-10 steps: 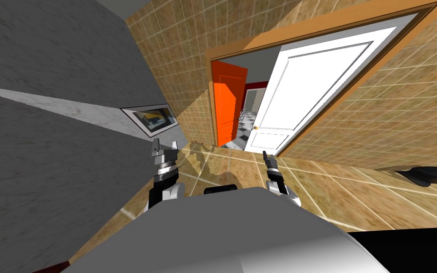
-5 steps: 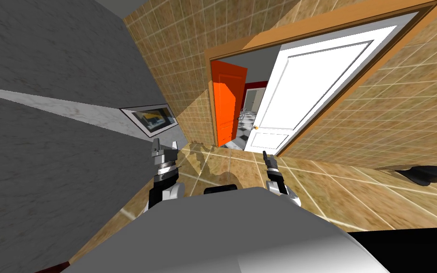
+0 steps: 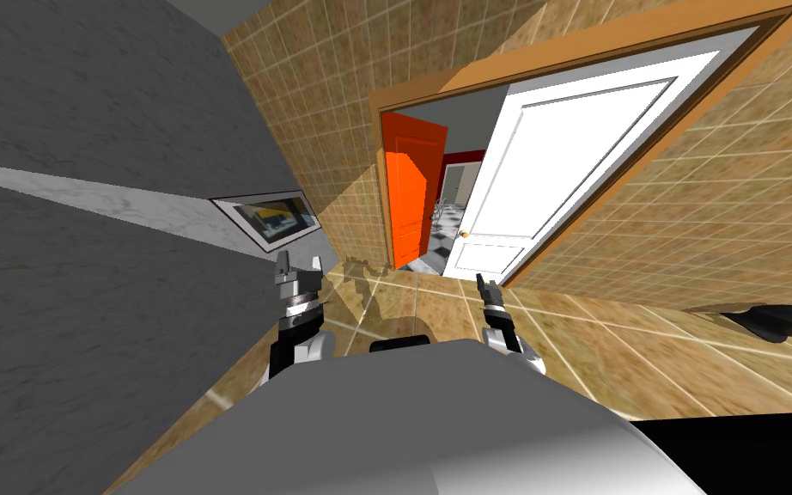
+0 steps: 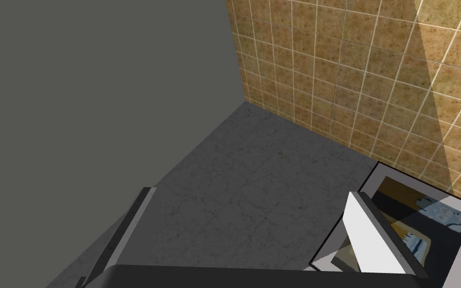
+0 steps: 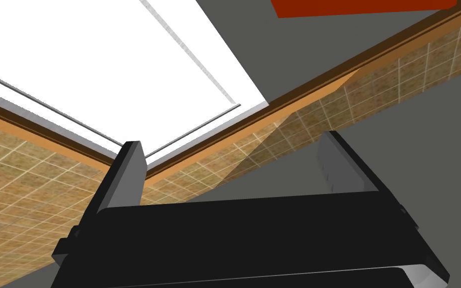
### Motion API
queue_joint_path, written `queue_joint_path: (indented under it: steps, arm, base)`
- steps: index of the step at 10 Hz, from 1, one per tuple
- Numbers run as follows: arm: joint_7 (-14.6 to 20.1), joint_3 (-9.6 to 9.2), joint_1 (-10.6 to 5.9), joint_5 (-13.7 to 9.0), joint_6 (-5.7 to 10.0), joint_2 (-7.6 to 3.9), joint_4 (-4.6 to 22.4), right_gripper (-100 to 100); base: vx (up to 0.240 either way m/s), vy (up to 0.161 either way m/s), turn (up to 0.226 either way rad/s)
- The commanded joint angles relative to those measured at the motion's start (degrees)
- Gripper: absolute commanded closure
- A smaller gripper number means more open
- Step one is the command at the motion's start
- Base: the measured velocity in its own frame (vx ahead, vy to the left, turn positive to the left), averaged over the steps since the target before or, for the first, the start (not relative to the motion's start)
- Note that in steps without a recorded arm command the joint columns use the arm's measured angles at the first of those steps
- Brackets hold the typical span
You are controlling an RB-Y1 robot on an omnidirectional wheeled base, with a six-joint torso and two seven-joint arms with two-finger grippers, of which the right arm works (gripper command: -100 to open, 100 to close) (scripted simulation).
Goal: Push the door open
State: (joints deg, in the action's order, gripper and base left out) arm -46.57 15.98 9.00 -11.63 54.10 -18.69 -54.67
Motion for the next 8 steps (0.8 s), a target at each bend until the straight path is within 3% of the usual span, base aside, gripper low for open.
queue_joint_path:
  steps: [1,8]
  arm:
    - [-0.1,0.0,-0.01,0.0,-0.01,0.0,0.0,-100]
    - [-0.4,0.03,0.01,0.2,-0.02,0.02,0.2,-100]
  base:
    - [0.21,-0.057,-0.016]
    - [0.19,-0.038,-0.015]
